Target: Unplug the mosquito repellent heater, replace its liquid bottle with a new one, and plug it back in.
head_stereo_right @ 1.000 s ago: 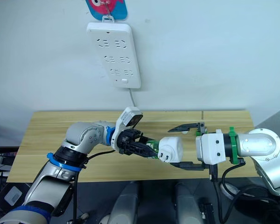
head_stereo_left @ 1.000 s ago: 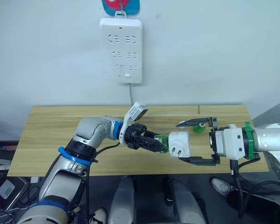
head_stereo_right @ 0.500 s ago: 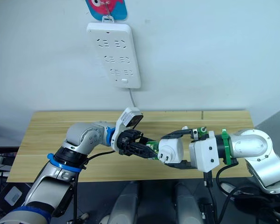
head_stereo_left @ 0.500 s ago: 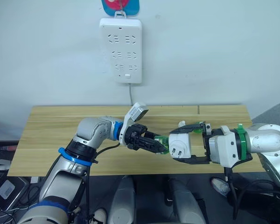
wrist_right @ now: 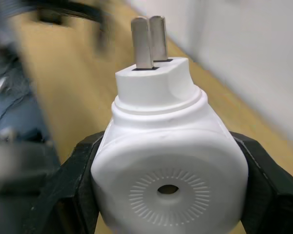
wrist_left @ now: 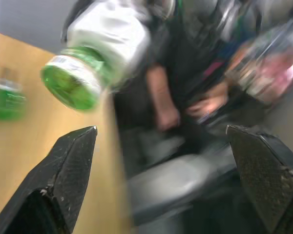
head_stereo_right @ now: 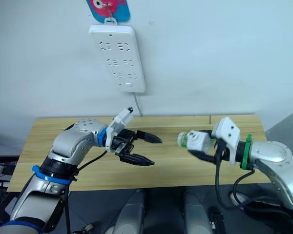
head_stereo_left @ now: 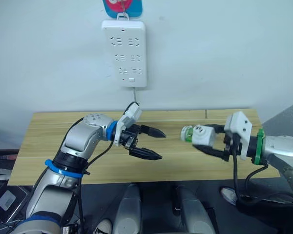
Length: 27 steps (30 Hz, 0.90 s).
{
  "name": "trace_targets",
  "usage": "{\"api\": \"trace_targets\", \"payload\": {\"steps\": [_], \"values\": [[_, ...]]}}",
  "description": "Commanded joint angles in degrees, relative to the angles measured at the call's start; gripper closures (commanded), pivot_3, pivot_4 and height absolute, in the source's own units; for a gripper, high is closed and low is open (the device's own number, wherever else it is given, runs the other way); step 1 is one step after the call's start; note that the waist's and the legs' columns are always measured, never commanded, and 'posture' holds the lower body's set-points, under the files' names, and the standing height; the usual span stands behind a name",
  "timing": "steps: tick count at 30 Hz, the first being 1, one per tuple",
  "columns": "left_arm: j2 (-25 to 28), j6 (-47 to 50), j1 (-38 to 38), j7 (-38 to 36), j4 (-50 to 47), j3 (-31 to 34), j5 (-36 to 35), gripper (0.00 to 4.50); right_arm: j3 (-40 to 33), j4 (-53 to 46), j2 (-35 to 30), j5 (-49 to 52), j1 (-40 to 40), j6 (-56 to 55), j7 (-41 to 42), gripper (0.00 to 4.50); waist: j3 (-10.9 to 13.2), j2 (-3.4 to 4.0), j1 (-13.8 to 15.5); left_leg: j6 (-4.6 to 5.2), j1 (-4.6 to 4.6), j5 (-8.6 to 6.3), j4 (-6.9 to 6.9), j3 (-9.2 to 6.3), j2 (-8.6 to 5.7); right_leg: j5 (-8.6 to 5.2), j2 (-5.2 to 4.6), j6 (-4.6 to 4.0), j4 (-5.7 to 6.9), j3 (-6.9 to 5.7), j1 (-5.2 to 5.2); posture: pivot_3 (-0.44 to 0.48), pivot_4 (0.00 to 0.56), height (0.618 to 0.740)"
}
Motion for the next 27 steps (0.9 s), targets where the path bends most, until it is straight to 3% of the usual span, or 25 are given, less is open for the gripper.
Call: {"api": "trace_targets", "payload": {"steps": [1,5,8,13,26,27], "values": [[-4.32,-24.75,0.51,11.45,0.97,-0.41,12.97,0.0,-8.57,0.95,8.63,12.3,-6.69,21.46,-13.52,1.44,-0.05,-0.09,0.19,0.0,0.0,0.01,0.01,-0.01,0.01,-0.02,0.0,0.05,-0.01,0.0,0.01,0.255,0.314,0.74],[-6.67,-41.36,1.02,20.4,5.36,-2.39,23.63,0.0,-17.05,5.9,19.82,14.32,-14.56,35.71,-24.24,1.44,-0.08,-0.13,0.44,0.05,-0.04,0.06,-0.02,0.08,-0.06,0.0,0.2,0.18,-0.05,0.07,-0.03,0.258,0.315,0.74],[-7.96,-46.76,1.2,25.83,7.89,-4.51,29.48,0.0,-18.1,8.42,21.35,17.92,-15.97,36.67,-29.83,1.44,-0.08,-0.13,0.96,0.08,-0.09,0.05,-0.08,0.14,-0.09,0.01,0.24,0.24,-0.14,0.12,-0.1,0.256,0.316,0.74],[-9.97,-48.51,0.71,34.33,7.79,-7.04,38.2,0.0,-16.98,9.17,20.83,25.38,-15.78,36.67,-36.57,1.44,-0.08,-0.13,1.27,0.22,-0.48,-0.03,-0.1,0.06,-0.09,0.15,0.25,0.09,-0.42,-0.01,-0.29,0.247,0.319,0.74],[-13.17,-41.07,-1.04,42.66,7.88,-11.34,48.62,0.0,-15.73,13.02,19.74,44.76,-15.59,32.95,-55.09,1.44,-0.08,-0.13,1.06,0.32,-0.51,-0.07,-0.07,0.05,-0.1,0.15,0.25,0.2,-0.43,-0.02,-0.27,0.238,0.318,0.74],[-13.17,-40.37,-0.95,42.8,7.61,-11.68,49.28,0.19,-14.77,13.27,18.93,47.1,-15.15,31.47,-56.81,1.44,-0.08,-0.13,1.05,0.32,-0.52,-0.07,-0.07,0.05,-0.1,0.15,0.25,0.2,-0.44,-0.02,-0.27,0.238,0.318,0.74]]}}
